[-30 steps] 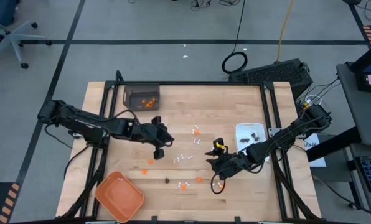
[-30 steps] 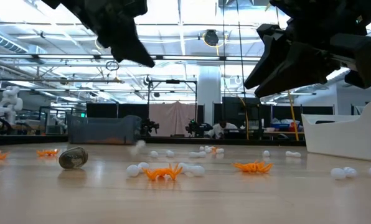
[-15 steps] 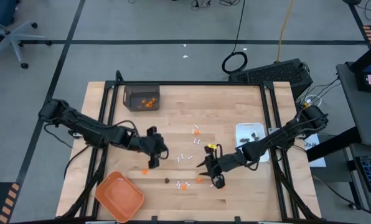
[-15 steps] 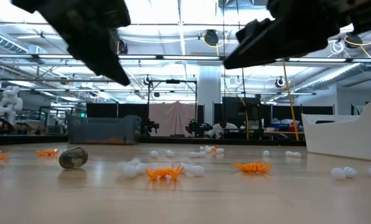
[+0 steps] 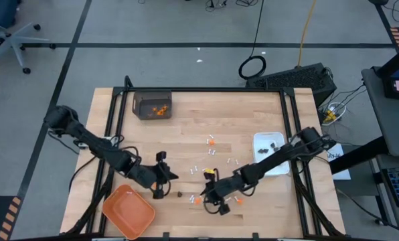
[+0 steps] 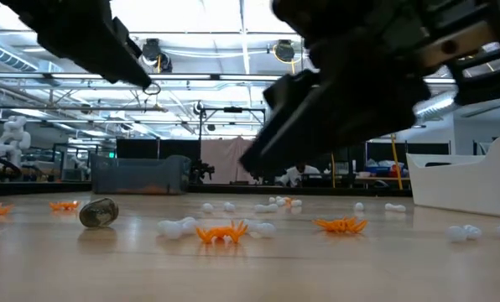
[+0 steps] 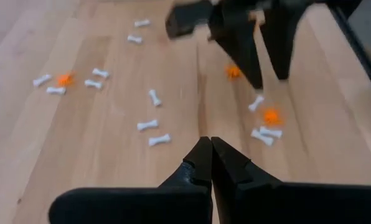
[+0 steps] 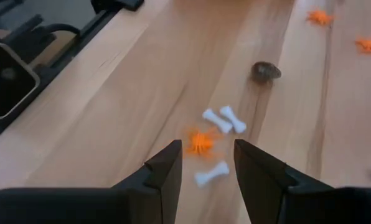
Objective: Sort Halloween decoration
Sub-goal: Put the white bone toy into the orange bin
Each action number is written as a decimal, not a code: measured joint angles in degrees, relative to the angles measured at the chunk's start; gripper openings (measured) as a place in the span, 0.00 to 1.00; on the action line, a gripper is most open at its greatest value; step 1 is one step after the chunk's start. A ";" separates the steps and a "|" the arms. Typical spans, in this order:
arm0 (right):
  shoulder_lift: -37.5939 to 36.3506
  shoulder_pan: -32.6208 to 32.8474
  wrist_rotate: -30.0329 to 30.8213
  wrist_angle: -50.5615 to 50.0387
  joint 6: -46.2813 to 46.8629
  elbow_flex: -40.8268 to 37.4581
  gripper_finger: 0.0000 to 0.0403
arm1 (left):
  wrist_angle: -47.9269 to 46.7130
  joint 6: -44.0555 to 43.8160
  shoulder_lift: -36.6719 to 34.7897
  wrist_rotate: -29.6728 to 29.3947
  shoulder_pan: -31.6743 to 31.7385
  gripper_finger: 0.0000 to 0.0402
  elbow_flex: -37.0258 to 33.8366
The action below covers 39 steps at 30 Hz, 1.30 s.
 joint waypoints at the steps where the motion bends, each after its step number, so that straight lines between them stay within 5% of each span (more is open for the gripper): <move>1: 0.79 -0.02 0.02 -0.67 -0.25 1.17 0.32 | 1.00 0.00 0.35 -0.69 -0.32 0.00 0.02; 13: 3.04 1.12 2.16 -5.54 -0.09 3.61 0.32 | 6.73 -1.55 6.35 -2.32 -1.80 0.00 0.02; 20: 3.00 2.45 9.00 -6.07 0.75 3.61 0.32 | 9.19 -2.99 7.74 -2.43 -1.80 0.00 0.02; 39: 4.59 2.54 9.18 -3.75 2.13 2.58 0.32 | 11.62 -2.66 7.74 -3.87 -1.80 0.00 0.11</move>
